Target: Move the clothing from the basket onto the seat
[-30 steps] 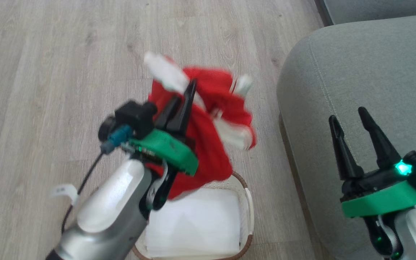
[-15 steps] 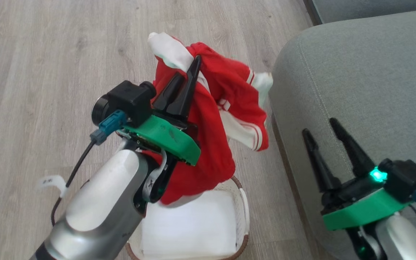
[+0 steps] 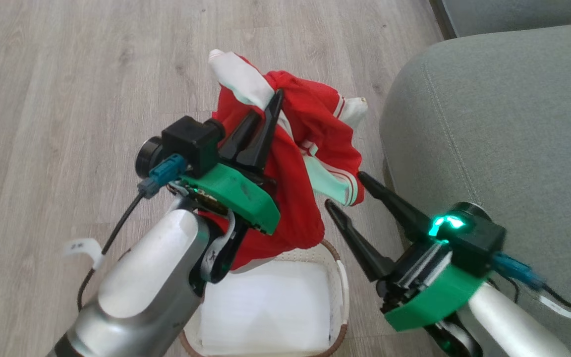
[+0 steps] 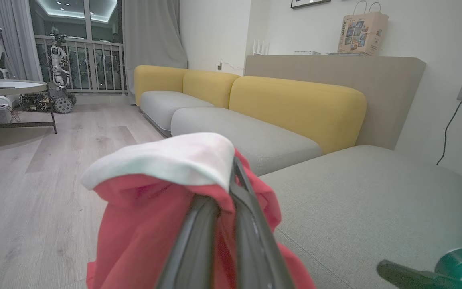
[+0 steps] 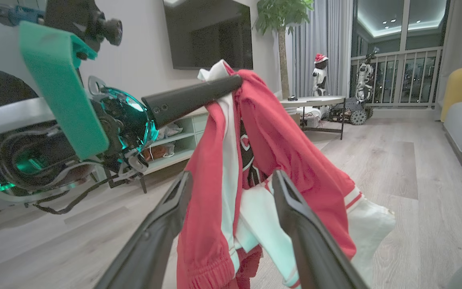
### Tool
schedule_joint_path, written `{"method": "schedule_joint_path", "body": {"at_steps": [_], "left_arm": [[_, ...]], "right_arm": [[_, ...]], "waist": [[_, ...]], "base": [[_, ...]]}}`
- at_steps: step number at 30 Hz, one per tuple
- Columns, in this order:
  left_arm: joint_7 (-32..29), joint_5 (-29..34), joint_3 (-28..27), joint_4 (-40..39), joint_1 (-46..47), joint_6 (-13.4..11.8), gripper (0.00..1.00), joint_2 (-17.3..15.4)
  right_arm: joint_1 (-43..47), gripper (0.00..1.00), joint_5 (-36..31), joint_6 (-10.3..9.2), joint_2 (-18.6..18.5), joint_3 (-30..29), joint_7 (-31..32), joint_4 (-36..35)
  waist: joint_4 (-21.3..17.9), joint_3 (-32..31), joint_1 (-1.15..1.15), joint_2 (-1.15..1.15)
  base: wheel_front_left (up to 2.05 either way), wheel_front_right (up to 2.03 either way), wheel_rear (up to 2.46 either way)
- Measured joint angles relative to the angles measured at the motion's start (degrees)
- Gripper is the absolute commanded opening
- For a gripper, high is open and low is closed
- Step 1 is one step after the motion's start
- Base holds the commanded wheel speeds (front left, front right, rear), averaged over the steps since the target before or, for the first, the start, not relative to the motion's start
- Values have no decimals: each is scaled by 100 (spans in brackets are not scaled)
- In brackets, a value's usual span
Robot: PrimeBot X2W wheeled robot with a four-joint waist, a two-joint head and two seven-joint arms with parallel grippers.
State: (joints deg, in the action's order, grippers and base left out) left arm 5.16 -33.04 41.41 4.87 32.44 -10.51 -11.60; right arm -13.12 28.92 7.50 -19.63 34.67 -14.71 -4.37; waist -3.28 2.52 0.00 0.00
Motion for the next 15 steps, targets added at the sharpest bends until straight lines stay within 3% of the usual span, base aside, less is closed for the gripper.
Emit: {"method": "schedule_joint_path", "body": {"at_steps": [15], "left_arm": [[-3, 0, 205, 86, 23, 98, 0, 157]], "right_arm": [[-1157, 100, 158, 0, 162, 904, 1, 1673]], "waist": [[269, 90, 0, 0]], "base": [[0, 0, 0]]}}
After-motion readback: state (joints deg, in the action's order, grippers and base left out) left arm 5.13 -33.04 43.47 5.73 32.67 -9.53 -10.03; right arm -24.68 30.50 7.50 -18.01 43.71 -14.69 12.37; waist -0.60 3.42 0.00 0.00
